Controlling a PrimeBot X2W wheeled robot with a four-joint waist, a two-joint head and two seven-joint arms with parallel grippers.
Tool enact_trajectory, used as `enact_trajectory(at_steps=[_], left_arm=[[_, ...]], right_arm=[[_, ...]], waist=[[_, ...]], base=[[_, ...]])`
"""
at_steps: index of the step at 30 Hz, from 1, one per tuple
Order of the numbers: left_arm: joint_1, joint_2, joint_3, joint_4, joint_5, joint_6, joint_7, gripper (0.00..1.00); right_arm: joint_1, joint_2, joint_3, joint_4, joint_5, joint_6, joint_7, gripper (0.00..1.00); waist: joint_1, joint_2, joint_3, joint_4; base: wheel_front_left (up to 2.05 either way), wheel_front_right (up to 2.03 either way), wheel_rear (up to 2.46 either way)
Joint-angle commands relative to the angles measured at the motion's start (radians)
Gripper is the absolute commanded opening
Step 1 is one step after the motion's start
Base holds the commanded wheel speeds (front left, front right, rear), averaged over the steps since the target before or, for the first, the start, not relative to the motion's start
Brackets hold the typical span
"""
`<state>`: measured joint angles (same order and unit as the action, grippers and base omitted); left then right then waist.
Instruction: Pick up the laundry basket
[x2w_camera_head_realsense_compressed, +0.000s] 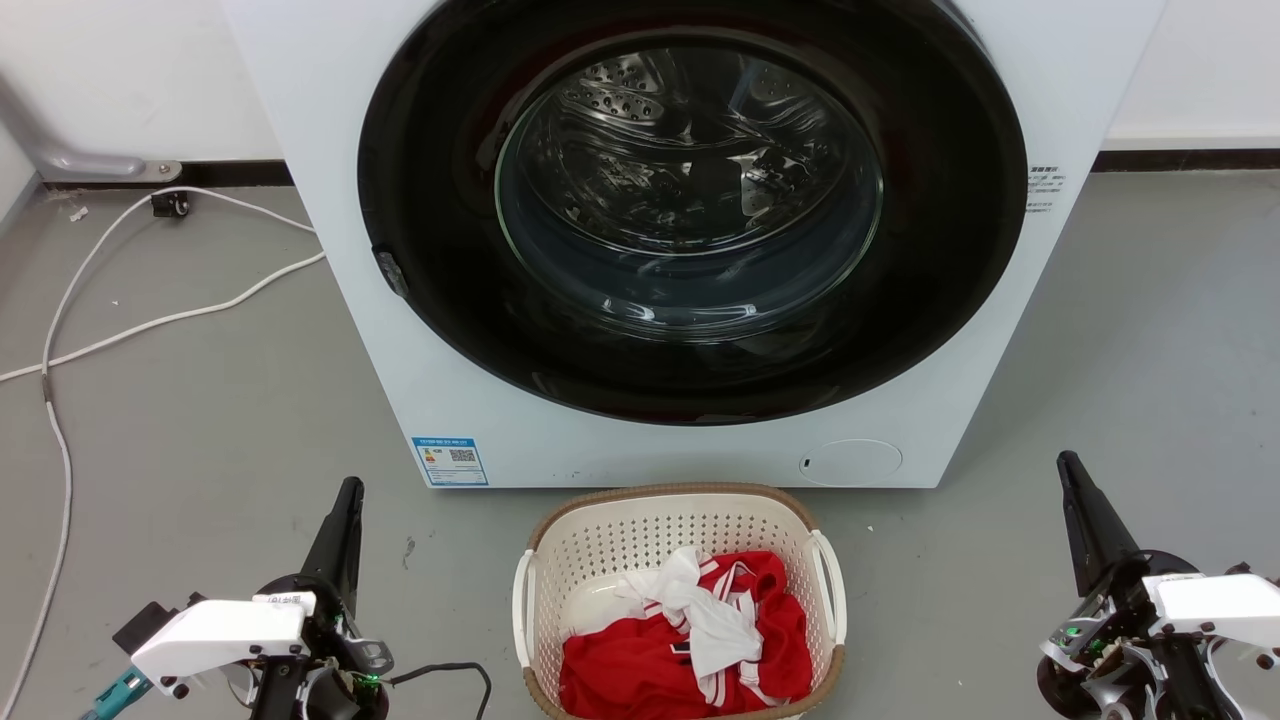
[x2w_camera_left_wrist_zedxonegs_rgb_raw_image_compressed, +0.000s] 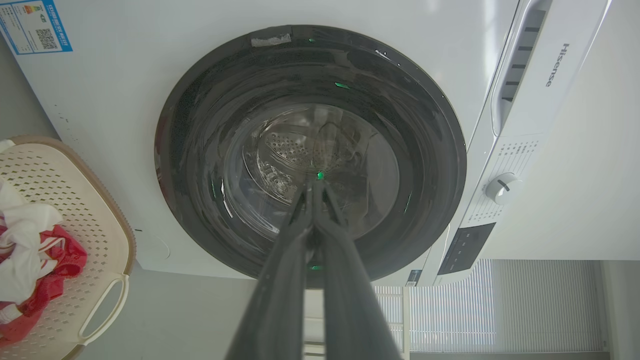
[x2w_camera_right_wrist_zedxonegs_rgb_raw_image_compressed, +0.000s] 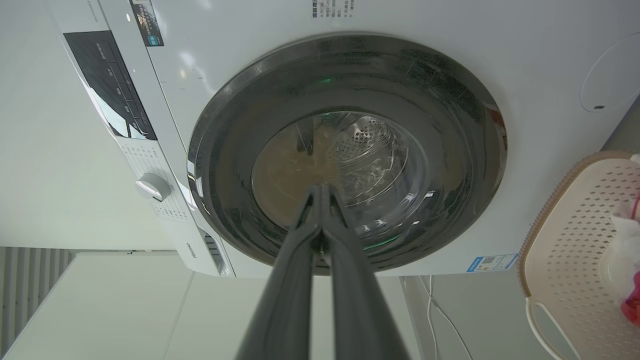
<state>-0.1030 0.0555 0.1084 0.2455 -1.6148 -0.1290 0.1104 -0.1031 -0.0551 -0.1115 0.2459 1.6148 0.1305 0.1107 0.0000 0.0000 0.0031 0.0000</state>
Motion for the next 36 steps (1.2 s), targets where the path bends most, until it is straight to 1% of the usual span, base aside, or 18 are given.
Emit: enact_trajectory(at_steps=[1,29,30,36], left_arm=[[-0.010,-0.002,0.003,0.001,0.002,-0.003,0.001,0.00],[-0.010,-0.002,0.006,0.002,0.005,-0.003,0.003,0.00],[-0.010,-0.003,0.006,0.002,0.005,-0.003,0.003,1.00],[0.004,-0.003,-0.024,0.004,0.009,0.000,-0.022,1.00]], right_arm=[[-0.011,0.004,-0.001,0.001,-0.007,0.000,0.004,0.00],[-0.011,0.005,-0.003,0.001,-0.006,0.000,0.004,0.00],[-0.011,0.005,-0.003,0.001,-0.006,0.000,0.004,1.00],[0.010,0.001,0.013,-0.005,-0.009,0.000,-0.020,1.00]], waist=[[0.0000,0.0000,0.000,0.000],[0.0000,0.0000,0.000,0.000],[0.0000,0.0000,0.000,0.000],[0.0000,0.0000,0.000,0.000]], base=[[0.00,0.00,0.00],[0.00,0.00,0.00],[0.00,0.00,0.00],[0.00,0.00,0.00]])
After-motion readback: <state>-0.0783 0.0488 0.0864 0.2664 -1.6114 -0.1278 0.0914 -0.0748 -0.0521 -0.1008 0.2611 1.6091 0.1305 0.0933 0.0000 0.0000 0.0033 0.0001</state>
